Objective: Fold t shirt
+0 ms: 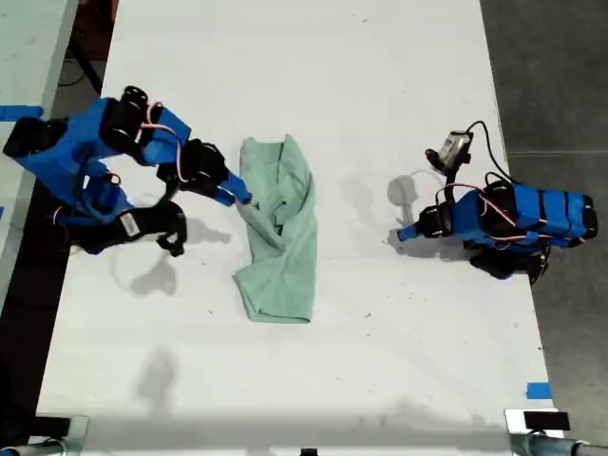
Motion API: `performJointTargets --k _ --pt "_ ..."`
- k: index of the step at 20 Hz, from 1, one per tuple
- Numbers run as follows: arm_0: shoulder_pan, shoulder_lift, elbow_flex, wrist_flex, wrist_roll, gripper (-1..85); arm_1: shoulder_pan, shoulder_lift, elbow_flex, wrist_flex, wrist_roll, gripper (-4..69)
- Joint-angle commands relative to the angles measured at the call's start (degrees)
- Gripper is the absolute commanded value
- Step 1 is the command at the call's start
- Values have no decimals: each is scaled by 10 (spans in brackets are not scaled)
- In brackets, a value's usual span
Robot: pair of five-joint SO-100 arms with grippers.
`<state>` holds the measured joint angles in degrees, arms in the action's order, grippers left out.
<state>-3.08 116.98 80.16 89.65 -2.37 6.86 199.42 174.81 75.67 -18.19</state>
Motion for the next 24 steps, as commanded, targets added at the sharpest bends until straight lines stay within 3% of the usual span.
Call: performJointTargets --k 1,3,7,10,14,18,24 --pt "-15 206 149 -8 -45 76 3 7 35 2 -9 17" --pt "-4 338 336 -45 -107 70 4 7 35 2 -9 17" --pt "64 563 707 -222 -192 56 3 7 35 2 -6 17" --pt "86 832 909 -258 -218 22 1 7 35 2 -4 17" --pt "64 890 1028 -301 -143 21 2 7 35 2 -4 17" --pt "-40 837 1085 -313 -61 26 0 7 35 2 -3 17" --pt "-92 841 1085 -308 -30 10 -1 7 35 2 -3 17"
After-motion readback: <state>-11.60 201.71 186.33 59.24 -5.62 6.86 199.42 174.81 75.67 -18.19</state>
